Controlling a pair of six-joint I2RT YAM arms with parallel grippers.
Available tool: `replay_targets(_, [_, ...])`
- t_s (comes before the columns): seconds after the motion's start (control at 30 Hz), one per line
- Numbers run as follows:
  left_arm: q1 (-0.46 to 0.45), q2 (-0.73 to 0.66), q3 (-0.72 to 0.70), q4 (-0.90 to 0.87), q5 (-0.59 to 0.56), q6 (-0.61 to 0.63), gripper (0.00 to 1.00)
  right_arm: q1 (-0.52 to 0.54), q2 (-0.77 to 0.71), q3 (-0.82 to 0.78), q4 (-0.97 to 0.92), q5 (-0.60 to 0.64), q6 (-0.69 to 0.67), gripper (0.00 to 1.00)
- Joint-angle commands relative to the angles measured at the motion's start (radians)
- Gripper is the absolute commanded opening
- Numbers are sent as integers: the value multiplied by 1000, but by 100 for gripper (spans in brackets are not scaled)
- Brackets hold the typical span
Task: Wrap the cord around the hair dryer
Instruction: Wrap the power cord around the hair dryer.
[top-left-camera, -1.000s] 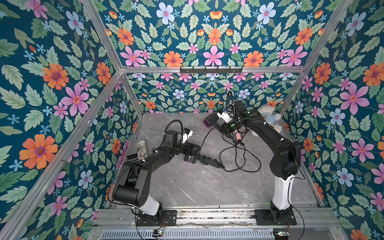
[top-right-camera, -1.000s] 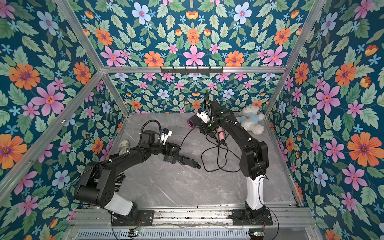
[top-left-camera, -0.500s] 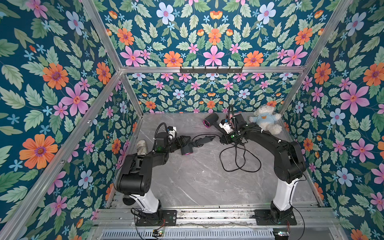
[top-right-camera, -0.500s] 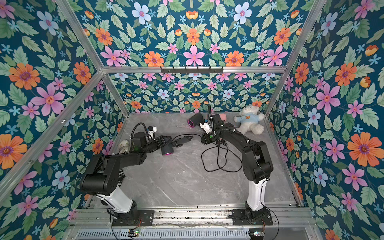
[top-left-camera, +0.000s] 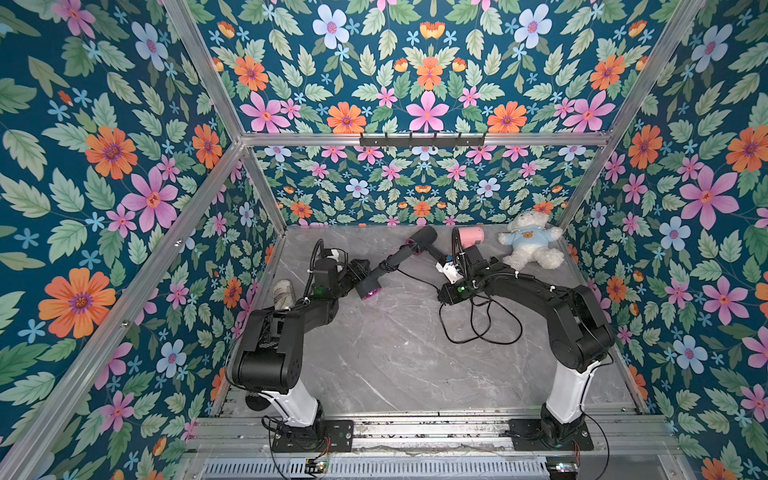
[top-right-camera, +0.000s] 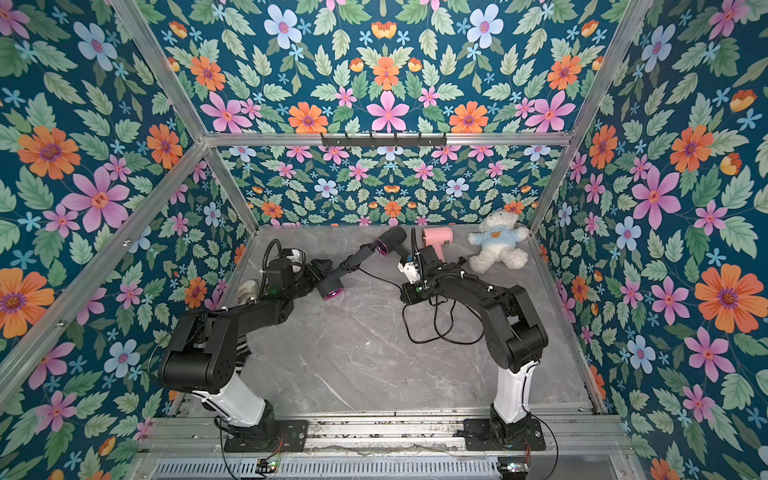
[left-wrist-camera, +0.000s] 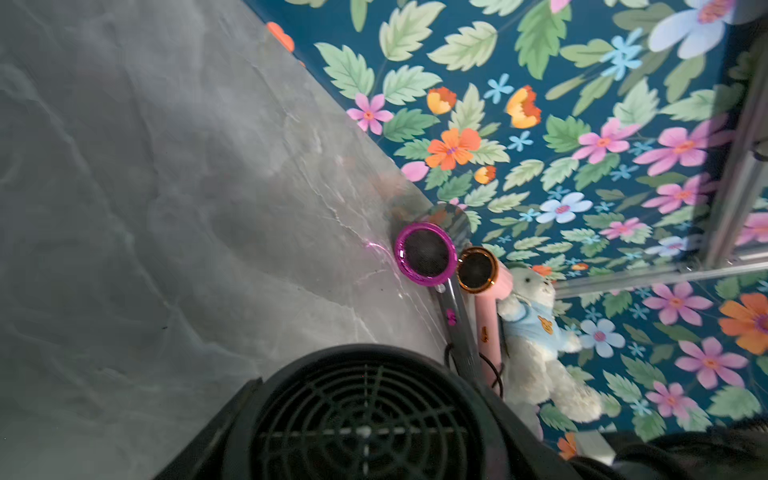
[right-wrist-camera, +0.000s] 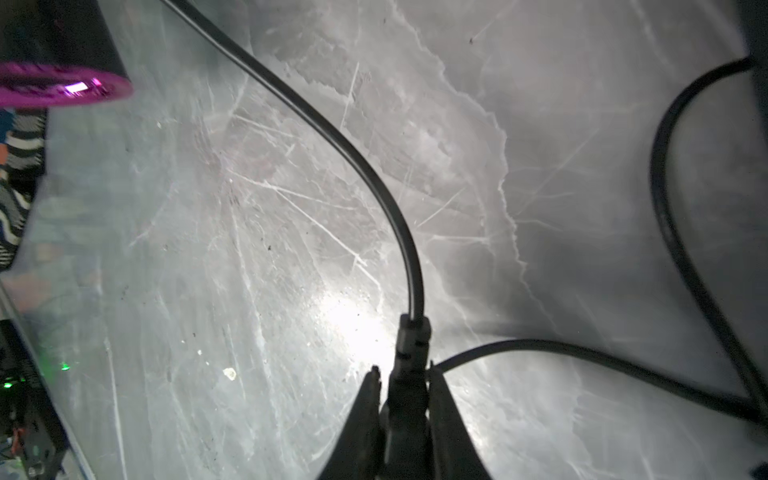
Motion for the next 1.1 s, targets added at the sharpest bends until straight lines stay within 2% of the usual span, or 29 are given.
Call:
replay_targets(0.0, [3, -8, 13, -32, -136, -65, 0, 46, 4, -22, -52, 92, -22, 0])
replay_targets(0.2, [-15, -24, 52, -182, -353, -91, 0, 137, -41, -64, -84, 120, -8, 0])
replay_targets(0.3, [-52, -26, 96, -306, -527, -64, 0, 193, -80, -61, -129, 117, 5, 0])
replay_targets(0.43, [-112, -23, 130, -404, -763, -56, 0, 228, -107, -40, -192, 39, 27, 0])
replay_targets(0.5, [-137, -18, 141, -422, -845, -50, 0, 240, -118, -28, -224, 19, 32, 0])
replay_targets(0.73, [-232, 40, 226, -502, -1071, 85, 0, 254, -219, 63, -332, 0, 7, 0])
replay_targets(0.87, [-281, 80, 280, -525, -1092, 195, 0, 250, -253, 134, -336, 34, -22, 0])
replay_targets(1.07, [-341, 115, 367, -579, -1043, 418, 0, 193, -154, 318, -378, 49, -80, 0])
